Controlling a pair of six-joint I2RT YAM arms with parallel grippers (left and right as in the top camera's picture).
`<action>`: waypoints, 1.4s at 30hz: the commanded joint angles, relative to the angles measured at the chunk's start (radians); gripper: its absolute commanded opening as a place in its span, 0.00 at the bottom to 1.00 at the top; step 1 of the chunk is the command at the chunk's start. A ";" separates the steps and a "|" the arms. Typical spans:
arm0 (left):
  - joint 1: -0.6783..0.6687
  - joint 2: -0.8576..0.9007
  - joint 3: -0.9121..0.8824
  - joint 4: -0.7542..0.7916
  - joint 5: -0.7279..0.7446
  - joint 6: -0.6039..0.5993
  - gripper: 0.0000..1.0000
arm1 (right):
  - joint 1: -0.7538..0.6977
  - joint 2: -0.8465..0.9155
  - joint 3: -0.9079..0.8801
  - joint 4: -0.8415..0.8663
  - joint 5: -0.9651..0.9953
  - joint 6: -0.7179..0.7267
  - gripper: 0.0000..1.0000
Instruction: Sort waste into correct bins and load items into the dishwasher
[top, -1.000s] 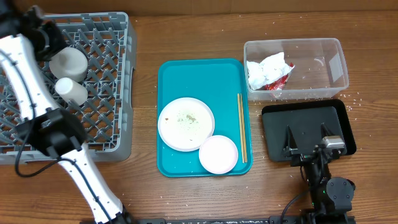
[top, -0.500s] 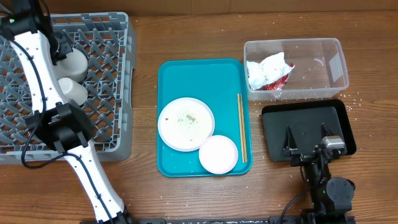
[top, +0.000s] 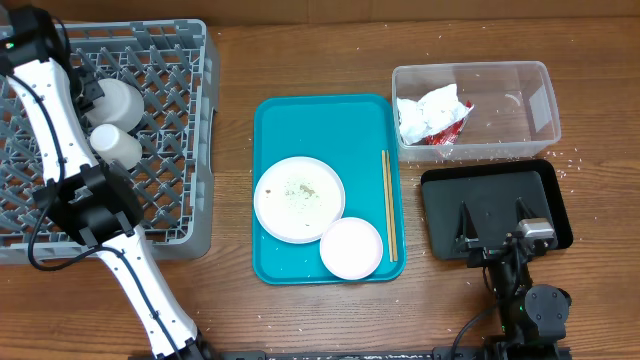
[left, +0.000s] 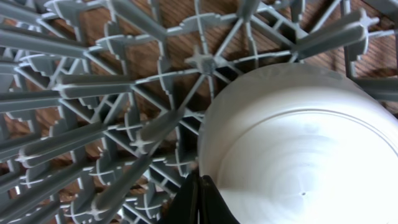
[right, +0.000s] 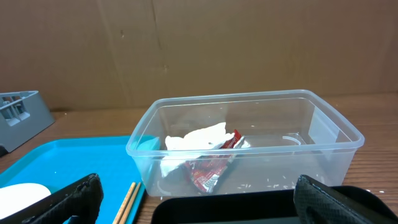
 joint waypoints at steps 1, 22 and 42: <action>-0.016 -0.142 0.012 0.007 0.057 -0.023 0.04 | 0.007 -0.007 -0.010 0.006 0.006 -0.003 1.00; -0.359 -0.454 -0.046 -0.272 0.568 0.170 0.04 | 0.007 -0.007 -0.010 0.006 0.006 -0.003 1.00; -1.159 -0.568 -0.813 -0.139 0.386 0.079 0.12 | 0.007 -0.007 -0.010 0.006 0.006 -0.003 1.00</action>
